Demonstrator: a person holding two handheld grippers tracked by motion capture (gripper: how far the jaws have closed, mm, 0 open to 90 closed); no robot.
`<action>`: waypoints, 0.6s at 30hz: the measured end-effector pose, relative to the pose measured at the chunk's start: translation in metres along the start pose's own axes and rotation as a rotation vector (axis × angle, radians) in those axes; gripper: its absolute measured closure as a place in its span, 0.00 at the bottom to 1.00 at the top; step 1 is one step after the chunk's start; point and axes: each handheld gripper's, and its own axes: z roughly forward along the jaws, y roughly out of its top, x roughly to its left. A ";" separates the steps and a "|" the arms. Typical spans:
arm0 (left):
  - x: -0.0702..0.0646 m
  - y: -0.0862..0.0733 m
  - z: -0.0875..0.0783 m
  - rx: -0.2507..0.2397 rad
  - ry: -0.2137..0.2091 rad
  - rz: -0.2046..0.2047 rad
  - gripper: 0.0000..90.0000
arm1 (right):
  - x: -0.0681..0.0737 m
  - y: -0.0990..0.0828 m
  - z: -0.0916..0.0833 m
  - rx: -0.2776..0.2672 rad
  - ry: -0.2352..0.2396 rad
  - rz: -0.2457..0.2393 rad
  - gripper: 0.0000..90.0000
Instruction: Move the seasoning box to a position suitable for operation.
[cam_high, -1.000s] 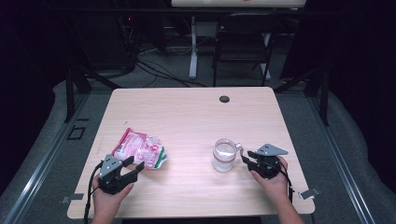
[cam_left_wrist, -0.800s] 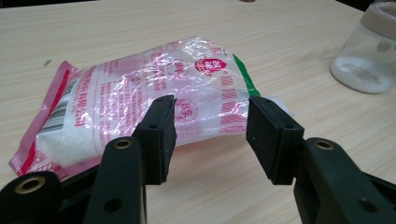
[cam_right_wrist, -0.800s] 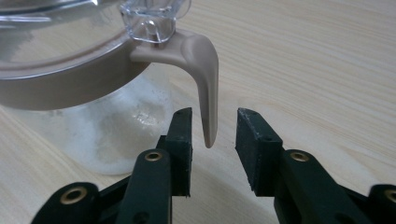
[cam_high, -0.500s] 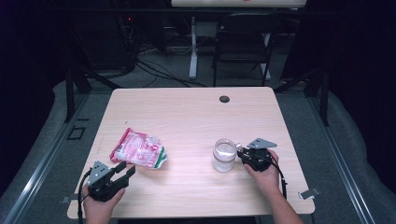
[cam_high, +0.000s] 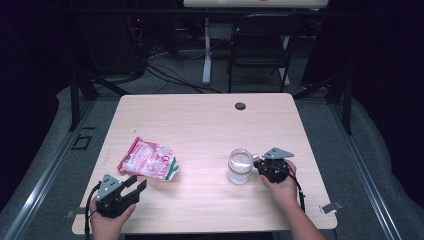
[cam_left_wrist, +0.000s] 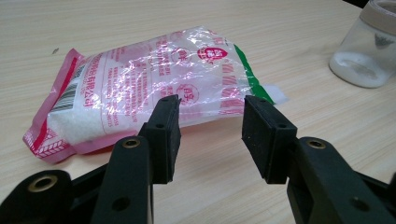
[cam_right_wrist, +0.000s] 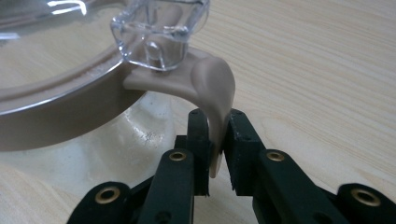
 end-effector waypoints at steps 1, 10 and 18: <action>0.000 0.000 0.000 0.000 0.000 0.000 0.62 | 0.000 0.000 0.000 0.003 0.002 -0.006 0.90; -0.003 0.002 0.004 0.011 -0.015 0.019 0.63 | 0.003 -0.001 -0.004 0.016 0.001 -0.024 0.90; -0.007 0.004 0.011 0.017 -0.027 0.044 0.63 | 0.008 -0.003 -0.008 0.019 0.010 -0.036 0.90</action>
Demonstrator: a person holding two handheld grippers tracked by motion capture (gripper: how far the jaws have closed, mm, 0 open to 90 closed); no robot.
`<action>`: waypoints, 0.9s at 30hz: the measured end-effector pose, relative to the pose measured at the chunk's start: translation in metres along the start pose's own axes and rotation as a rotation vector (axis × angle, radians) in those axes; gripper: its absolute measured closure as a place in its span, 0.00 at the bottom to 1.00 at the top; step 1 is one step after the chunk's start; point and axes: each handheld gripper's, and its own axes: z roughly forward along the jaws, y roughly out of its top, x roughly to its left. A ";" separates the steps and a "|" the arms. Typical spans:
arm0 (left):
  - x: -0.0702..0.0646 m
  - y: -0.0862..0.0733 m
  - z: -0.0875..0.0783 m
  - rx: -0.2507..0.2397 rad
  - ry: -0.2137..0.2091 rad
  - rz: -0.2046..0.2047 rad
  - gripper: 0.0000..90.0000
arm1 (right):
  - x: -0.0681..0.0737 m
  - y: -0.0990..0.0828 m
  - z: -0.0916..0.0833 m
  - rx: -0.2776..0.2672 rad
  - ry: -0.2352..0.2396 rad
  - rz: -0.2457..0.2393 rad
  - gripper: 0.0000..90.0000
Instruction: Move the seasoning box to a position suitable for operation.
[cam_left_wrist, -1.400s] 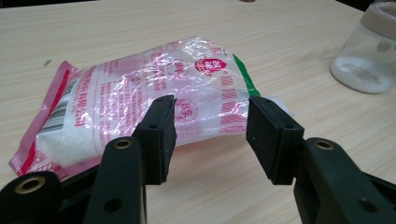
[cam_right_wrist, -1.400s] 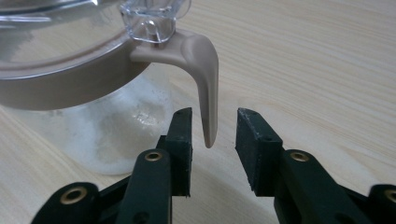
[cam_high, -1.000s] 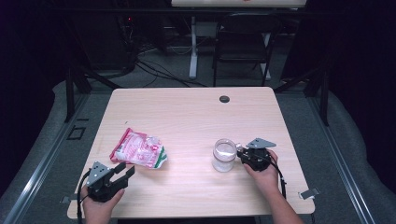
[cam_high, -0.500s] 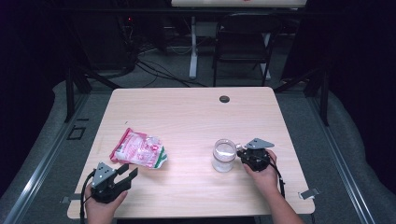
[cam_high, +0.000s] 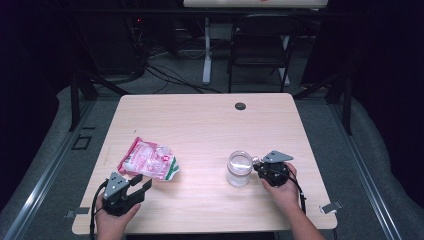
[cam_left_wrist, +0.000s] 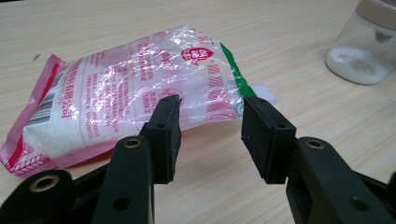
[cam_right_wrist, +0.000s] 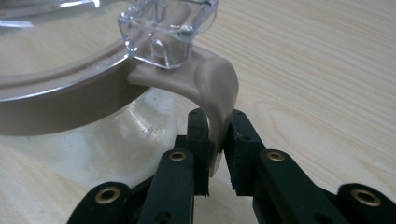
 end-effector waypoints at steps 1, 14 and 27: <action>0.000 0.000 0.000 0.000 0.000 0.000 0.63 | 0.001 -0.001 -0.001 0.001 -0.001 0.001 0.90; -0.009 0.009 0.015 0.000 -0.048 0.028 0.63 | 0.022 -0.008 -0.014 0.015 0.025 -0.033 0.89; -0.022 0.019 0.031 0.003 -0.098 0.082 0.63 | 0.048 -0.016 -0.026 0.021 0.077 -0.048 0.87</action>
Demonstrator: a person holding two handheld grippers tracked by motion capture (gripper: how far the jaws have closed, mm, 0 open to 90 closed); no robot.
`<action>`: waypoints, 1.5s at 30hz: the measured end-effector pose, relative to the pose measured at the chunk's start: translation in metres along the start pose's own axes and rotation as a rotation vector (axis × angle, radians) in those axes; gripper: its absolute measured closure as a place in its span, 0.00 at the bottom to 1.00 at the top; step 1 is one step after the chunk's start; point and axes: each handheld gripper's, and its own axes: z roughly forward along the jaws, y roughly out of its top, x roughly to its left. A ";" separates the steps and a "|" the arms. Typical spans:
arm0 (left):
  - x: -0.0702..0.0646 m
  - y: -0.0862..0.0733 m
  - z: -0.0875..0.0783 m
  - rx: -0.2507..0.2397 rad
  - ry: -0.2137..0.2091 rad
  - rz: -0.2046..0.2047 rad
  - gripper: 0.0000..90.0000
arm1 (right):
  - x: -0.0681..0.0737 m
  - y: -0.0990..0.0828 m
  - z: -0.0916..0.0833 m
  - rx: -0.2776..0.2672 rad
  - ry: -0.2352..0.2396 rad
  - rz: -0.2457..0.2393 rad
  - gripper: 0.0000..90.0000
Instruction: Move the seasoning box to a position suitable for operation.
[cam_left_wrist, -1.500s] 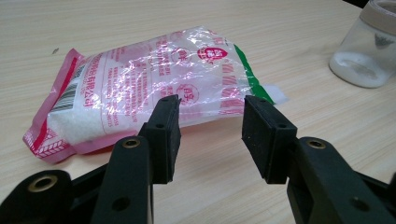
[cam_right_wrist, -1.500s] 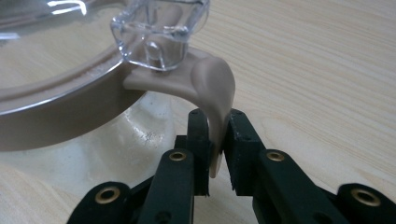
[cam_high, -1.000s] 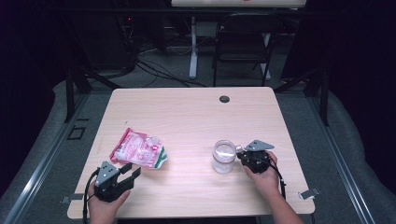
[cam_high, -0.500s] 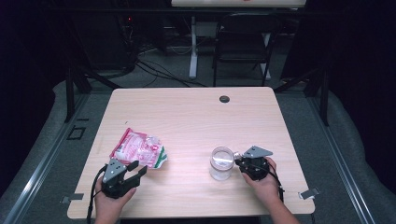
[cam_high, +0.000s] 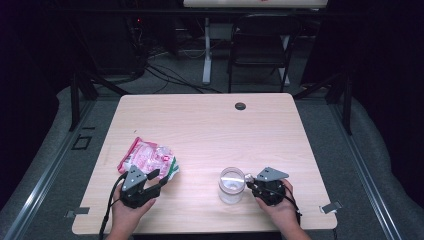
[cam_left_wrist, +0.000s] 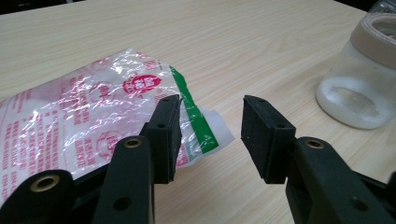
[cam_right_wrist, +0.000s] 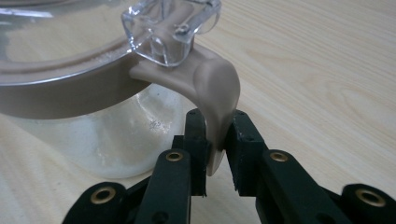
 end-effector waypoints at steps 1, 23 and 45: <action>-0.001 0.000 0.001 -0.002 -0.005 0.000 0.63 | 0.002 0.000 0.000 -0.005 0.007 0.002 0.87; -0.018 0.018 0.022 0.012 -0.114 -0.005 0.65 | 0.018 -0.010 -0.035 -0.083 0.019 -0.014 0.73; -0.055 0.079 0.053 0.055 -0.206 0.001 0.76 | 0.000 0.033 -0.068 -0.153 -0.015 0.047 0.66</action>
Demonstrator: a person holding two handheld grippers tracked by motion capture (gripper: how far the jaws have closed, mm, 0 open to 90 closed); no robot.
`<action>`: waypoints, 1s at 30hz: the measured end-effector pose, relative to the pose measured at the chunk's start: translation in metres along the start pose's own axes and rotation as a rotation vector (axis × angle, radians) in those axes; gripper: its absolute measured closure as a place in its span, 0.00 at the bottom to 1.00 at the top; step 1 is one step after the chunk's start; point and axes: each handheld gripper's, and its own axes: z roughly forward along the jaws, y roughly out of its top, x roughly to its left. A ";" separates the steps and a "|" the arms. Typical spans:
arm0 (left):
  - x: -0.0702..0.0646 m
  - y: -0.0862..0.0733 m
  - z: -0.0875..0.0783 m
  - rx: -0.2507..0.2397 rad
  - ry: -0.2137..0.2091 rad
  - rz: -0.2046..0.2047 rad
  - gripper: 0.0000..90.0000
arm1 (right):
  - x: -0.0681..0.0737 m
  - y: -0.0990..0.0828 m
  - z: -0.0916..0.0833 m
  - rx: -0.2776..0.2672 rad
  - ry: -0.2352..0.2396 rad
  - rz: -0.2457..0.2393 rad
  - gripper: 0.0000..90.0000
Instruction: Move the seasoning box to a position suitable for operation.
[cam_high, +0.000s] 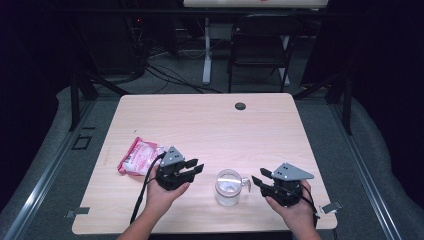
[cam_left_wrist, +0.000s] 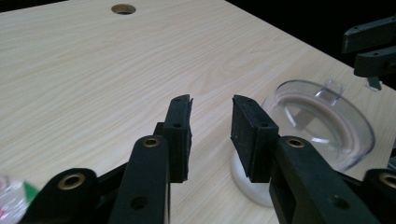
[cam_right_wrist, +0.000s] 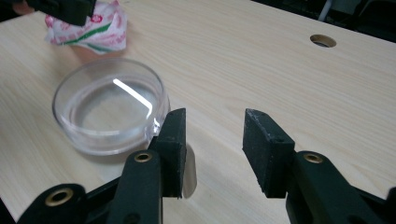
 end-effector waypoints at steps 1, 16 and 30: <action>0.000 0.000 0.000 0.000 0.000 0.000 0.77 | 0.000 0.000 0.000 0.000 0.000 0.000 0.66; -0.012 -0.007 0.010 0.026 -0.044 0.012 0.85 | 0.003 0.014 0.016 0.016 0.015 0.060 0.70; -0.021 -0.023 0.015 0.101 -0.092 0.043 1.00 | 0.008 0.006 0.018 0.020 0.030 0.048 0.83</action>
